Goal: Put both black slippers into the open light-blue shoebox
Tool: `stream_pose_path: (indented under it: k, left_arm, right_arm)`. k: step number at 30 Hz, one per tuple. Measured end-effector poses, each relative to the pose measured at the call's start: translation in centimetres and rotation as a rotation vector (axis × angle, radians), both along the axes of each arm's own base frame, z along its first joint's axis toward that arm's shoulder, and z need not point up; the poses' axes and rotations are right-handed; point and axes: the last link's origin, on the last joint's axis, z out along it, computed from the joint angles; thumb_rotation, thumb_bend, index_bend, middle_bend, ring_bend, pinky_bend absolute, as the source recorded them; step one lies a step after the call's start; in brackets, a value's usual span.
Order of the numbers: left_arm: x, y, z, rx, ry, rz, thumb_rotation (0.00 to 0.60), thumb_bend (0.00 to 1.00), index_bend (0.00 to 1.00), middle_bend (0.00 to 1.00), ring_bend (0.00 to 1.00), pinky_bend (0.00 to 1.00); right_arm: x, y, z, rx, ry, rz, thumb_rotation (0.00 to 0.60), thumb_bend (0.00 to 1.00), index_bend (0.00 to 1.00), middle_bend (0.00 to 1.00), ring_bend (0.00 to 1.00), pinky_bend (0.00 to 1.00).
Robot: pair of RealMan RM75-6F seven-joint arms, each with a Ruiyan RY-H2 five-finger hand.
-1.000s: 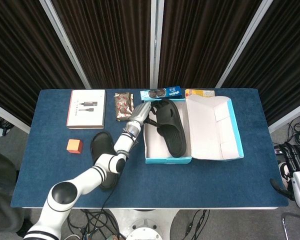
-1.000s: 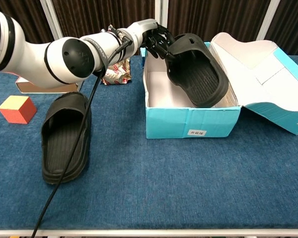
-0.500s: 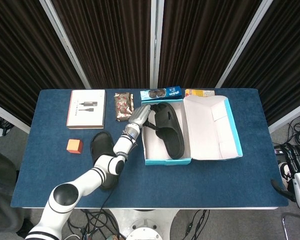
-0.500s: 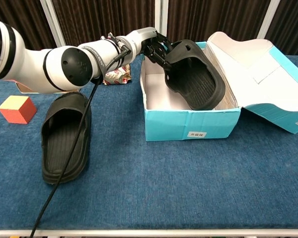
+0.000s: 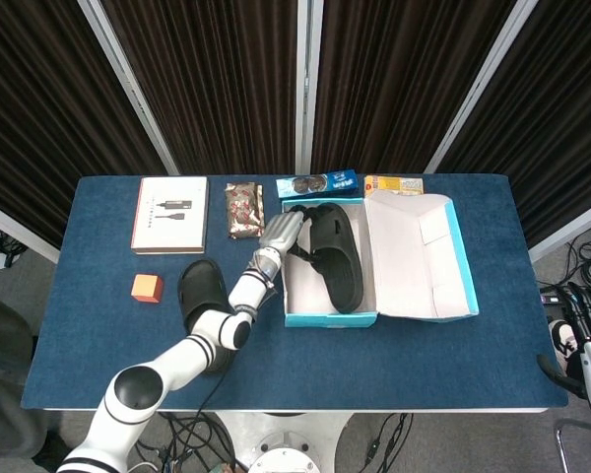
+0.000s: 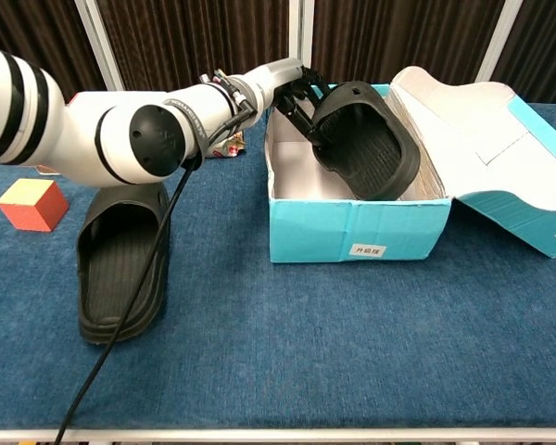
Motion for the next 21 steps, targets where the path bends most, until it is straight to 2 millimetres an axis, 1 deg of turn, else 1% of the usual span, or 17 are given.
stream_pose_path:
  k: [2,3,6,12,17,21]
  left_arm:
    - [0.0,0.0,0.0,0.010,0.010,-0.004,0.600,0.00,0.01,0.01,0.00,0.19]
    - [0.0,0.0,0.1,0.019,0.018,-0.008,0.600,0.00,0.00,0.00,0.00,0.18]
    - [-0.1,0.1,0.3,0.053,0.057,-0.031,0.600,0.00,0.00,0.00,0.00,0.15]
    - [0.3,0.4,1.3,0.120,0.147,-0.114,0.600,0.00,0.00,0.00,0.00,0.14]
    - [0.7,0.8,2.3,0.108,0.218,-0.178,0.600,0.00,0.00,0.00,0.00,0.13]
    - [1.4,0.5,3.5,0.086,0.244,-0.238,0.600,0.00,0.00,0.00,0.00,0.13]
  right_arm:
    - [0.0,0.0,0.0,0.001,-0.002,-0.001,0.600,0.11,0.00,0.04,0.00,0.00]
    - [0.0,0.0,0.0,0.002,-0.002,-0.001,0.600,0.11,0.00,0.04,0.00,0.00]
    - [0.0,0.0,0.0,0.002,-0.003,0.001,0.600,0.11,0.00,0.04,0.00,0.00]
    - [0.0,0.2,0.1,-0.004,-0.002,0.004,0.600,0.11,0.00,0.04,0.00,0.00]
    - [-0.1,0.2,0.1,-0.004,-0.007,0.006,0.600,0.11,0.00,0.04,0.00,0.00]
    - [0.0,0.1,0.0,0.000,-0.009,0.015,0.600,0.11,0.00,0.04,0.00,0.00]
